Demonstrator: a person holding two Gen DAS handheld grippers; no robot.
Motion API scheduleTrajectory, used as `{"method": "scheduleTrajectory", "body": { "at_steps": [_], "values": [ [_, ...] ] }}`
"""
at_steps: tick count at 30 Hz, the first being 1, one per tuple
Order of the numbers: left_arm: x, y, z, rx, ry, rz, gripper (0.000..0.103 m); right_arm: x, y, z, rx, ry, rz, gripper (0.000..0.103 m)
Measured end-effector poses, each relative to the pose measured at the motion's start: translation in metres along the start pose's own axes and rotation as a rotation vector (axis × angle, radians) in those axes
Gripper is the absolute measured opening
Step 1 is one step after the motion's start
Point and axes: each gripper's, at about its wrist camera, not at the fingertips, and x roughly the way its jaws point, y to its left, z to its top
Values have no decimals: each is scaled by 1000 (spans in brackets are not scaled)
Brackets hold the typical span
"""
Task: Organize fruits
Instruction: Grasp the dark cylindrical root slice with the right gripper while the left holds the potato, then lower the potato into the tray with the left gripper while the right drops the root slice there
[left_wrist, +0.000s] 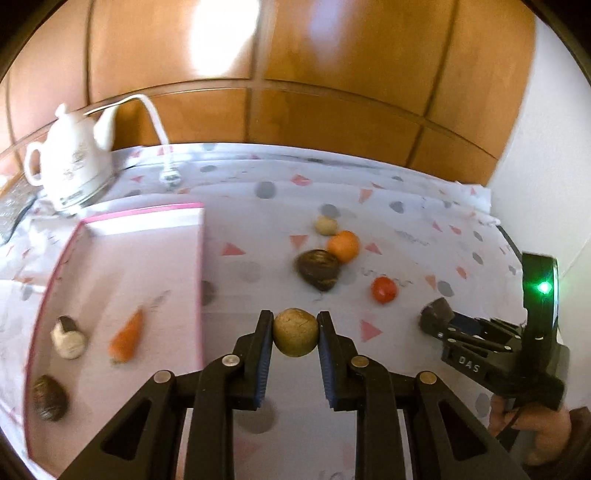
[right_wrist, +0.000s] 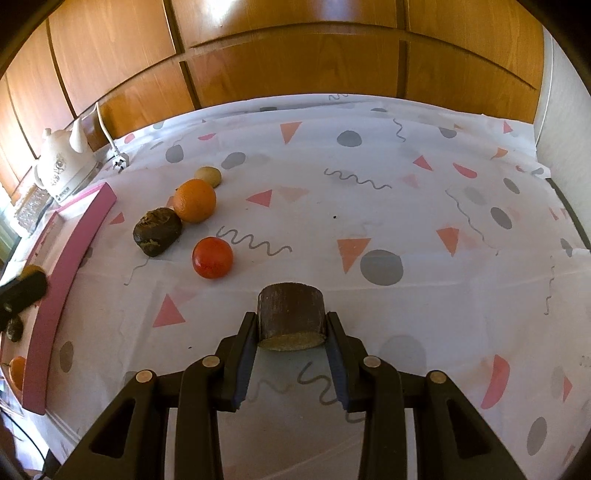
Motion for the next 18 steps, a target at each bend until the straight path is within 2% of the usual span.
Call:
{"method": "scheduleTrajectory", "body": {
  "at_steps": [8,18],
  "values": [
    [-18,60,-9,-96,-12,116,24,1,4,1,-22,3,-34,36],
    [-24,111,-20,-167,-25,238,24,1,12,1,-50,5,-80,36]
  ]
}}
